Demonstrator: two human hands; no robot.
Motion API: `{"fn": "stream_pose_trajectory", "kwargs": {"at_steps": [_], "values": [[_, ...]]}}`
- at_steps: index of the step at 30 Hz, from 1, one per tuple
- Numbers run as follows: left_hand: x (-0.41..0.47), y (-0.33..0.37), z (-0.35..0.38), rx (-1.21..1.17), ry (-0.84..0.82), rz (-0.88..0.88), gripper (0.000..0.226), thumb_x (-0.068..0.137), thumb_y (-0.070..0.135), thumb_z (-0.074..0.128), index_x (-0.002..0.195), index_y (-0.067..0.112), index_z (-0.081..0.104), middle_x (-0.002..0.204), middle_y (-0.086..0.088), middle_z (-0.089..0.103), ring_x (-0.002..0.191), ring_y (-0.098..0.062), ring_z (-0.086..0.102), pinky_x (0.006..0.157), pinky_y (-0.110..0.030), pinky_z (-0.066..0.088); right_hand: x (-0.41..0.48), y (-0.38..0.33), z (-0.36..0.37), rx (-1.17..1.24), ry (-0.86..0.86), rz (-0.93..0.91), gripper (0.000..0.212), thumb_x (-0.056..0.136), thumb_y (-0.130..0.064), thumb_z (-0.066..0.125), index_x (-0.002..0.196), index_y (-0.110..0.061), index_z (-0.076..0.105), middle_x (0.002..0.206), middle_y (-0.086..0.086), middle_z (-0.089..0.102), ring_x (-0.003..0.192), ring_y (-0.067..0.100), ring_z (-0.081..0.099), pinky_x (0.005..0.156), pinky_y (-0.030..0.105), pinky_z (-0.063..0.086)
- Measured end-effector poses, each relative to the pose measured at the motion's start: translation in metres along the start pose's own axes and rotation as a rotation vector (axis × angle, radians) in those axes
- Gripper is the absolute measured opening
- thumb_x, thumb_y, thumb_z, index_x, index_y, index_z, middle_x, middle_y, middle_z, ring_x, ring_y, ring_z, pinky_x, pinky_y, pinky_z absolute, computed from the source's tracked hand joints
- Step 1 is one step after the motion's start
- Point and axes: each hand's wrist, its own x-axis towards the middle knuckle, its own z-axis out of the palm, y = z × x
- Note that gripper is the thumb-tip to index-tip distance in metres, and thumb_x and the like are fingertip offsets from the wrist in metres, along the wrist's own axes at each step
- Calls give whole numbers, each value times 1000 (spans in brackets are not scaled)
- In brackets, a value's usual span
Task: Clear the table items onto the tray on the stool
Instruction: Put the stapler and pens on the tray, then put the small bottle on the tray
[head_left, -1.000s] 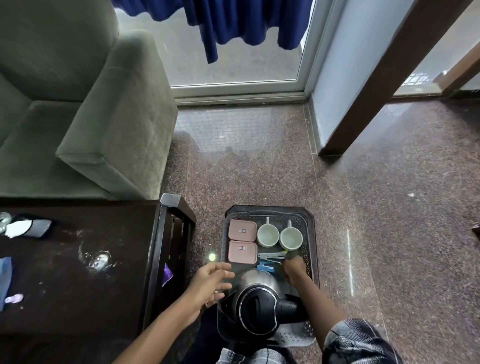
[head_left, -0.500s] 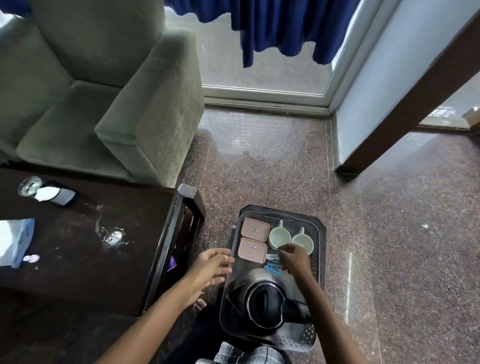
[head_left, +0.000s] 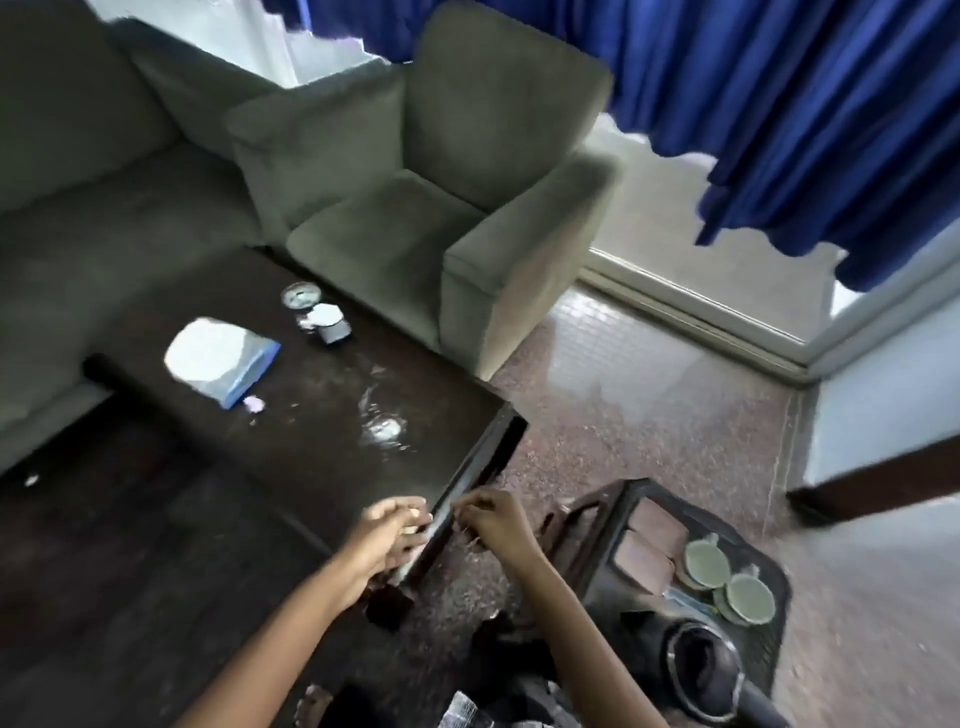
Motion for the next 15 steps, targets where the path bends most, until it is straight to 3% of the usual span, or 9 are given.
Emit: {"fn": "stream_pose_trajectory", "kwargs": {"at_steps": [3,5,15], "values": [[-6,-18,-76,16,63,3,17,96,12,43,97,21,58,91,2,65,75,-12,58,66,-23,41,2,-19,75,-29,-62,1,33,81,12,46,64,-12,62,44,-10,55,31,-3,48,34,10,34],[-9,-29,-125,-8,110,1,15,95,13,44,100,20,57,90,3,64,74,-10,57,65,-23,39,4,-27,120,-46,-107,27,37,81,11,46,61,-16,59,55,1,56,32,-2,48,35,11,35],[-21,-25,-281,-145,226,40,19,95,18,46,108,19,60,103,0,66,86,-13,61,72,-23,45,23,-79,259,-192,-285,80,24,79,5,50,69,-15,57,61,3,59,40,5,53,43,18,37]]}}
